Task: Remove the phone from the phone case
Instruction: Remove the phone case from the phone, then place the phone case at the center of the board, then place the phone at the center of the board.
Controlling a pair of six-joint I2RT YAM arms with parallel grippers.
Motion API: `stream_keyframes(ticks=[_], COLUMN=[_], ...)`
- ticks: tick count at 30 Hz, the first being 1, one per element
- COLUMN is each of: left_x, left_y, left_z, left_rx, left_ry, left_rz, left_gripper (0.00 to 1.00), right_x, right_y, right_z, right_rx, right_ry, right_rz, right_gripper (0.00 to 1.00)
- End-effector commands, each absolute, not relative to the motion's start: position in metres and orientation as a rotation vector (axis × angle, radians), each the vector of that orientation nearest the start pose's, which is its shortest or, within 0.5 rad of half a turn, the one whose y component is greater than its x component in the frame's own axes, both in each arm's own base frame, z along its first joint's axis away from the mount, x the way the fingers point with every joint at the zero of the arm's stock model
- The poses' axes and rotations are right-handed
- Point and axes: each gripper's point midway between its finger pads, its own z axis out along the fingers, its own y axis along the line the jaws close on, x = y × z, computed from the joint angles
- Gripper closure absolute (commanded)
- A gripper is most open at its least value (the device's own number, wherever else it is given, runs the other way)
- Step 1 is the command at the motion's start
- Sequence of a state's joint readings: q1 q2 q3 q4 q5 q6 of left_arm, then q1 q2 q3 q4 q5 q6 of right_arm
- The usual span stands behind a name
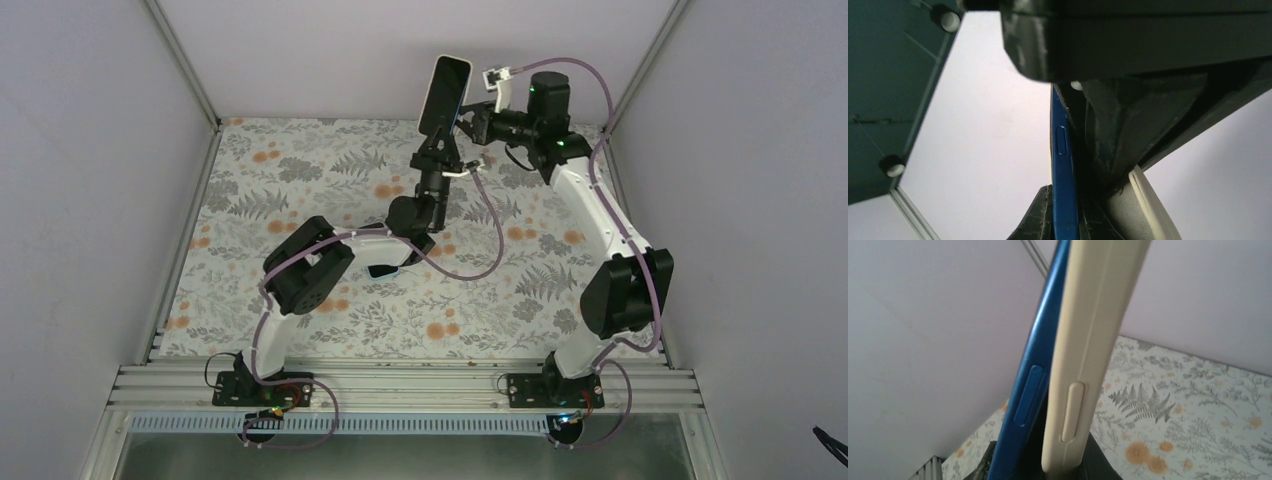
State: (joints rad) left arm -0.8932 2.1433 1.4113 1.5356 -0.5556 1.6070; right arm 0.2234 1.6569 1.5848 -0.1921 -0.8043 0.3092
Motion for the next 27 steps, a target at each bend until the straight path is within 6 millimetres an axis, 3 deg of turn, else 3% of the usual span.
stream_keyframes(ticks=[1,4,7,11,14,18,22,27], left_x=[0.358,0.348,0.337,0.336,0.337,0.342,0.359,0.359], left_y=[-0.332,-0.329,-0.319,-0.304,-0.275,-0.221,-0.179,-0.138], left_z=[0.436,0.432,0.429,0.414,0.396,0.355,0.302,0.24], left_rx=[0.409,0.47,0.531,0.621,0.65,0.73,0.874,1.047], left_ry=[0.728,0.783,0.822,0.891,0.899,0.909,1.035,1.175], left_rz=[0.764,0.734,0.7,0.701,0.793,0.987,1.106,1.149], left_gripper=[0.98,0.98,0.98,0.98,0.98,0.98,0.98,0.98], right_x=[0.485,0.493,0.491,0.478,0.456,0.415,0.373,0.356], right_y=[0.182,0.156,0.136,0.124,0.123,0.126,0.126,0.119], right_z=[0.296,0.265,0.24,0.214,0.193,0.153,0.104,0.07], right_rx=[-0.497,-0.485,-0.488,-0.523,-0.591,-0.726,-0.8,-0.801], right_ry=[2.03,2.135,2.211,2.304,2.381,2.501,2.672,2.752], right_rz=[0.616,0.429,0.348,0.353,0.426,0.517,0.625,0.61], right_gripper=[0.97,0.97,0.97,0.97,0.97,0.97,0.96,0.96])
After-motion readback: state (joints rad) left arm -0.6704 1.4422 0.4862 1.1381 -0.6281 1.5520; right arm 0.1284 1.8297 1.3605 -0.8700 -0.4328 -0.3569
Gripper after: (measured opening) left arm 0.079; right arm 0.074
